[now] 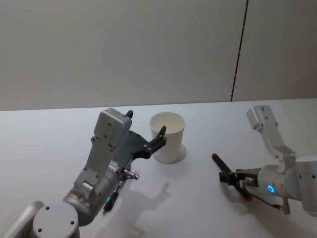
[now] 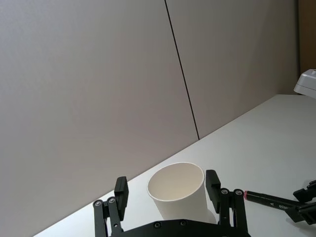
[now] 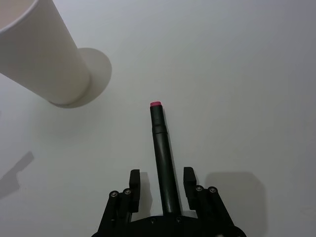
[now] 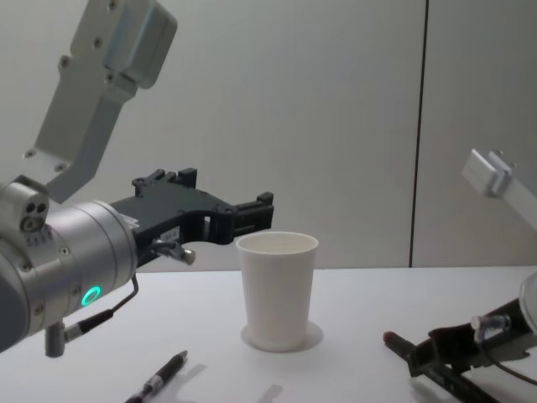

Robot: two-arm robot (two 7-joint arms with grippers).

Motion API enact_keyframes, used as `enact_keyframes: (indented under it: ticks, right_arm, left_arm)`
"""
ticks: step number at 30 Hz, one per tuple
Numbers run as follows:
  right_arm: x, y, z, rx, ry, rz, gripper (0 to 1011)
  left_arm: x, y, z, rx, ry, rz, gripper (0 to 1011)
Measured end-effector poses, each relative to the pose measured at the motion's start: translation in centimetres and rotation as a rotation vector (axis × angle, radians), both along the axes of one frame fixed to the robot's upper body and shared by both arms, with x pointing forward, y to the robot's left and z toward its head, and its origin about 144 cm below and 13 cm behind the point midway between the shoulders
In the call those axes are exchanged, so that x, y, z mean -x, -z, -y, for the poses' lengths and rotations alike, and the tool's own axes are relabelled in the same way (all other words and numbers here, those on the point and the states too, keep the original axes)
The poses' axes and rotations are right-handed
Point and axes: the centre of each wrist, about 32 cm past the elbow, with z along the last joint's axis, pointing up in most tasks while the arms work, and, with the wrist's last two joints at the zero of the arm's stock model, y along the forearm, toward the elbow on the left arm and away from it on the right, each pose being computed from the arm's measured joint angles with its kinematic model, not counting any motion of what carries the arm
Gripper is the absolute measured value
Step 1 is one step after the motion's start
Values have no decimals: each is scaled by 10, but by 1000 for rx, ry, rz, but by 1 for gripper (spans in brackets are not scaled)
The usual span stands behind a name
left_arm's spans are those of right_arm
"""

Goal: Place the pen into the pen holder.

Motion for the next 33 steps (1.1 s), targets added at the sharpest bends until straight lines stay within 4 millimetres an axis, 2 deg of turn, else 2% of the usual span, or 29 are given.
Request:
enact_keyframes:
  ticks: [2,3,4,5,7,8,11,13,23,33]
  right_arm:
    - [-1,0,0,1,0,-3,544]
    - [-1,1,0,3,0,-5,485]
    - [-1,1,0,4,1,-6,485]
    - [-2,1,1,5,1,-9,421]
    - [-2,1,1,7,2,-11,390]
    - [-2,1,1,8,3,-12,317]
    - [-3,2,1,11,4,-17,220]
    - [-3,2,2,12,4,-18,187]
    - [-3,1,2,19,8,-10,181]
    - [3,-6,1,39,7,76,181]
  left_arm:
    - [0,0,0,0,0,0,1000]
    - [0,0,0,0,0,0,1000]
    - [0,0,0,0,0,0,1000]
    - [0,0,0,0,0,0,1000]
    - [0,0,0,0,0,0,1000]
    - [0,0,0,0,0,0,1000]
    - [0,0,0,0,0,0,1000]
    - [0,0,0,0,0,0,1000]
    - [0,0,0,0,0,0,1000]
    - [0,0,0,0,0,0,1000]
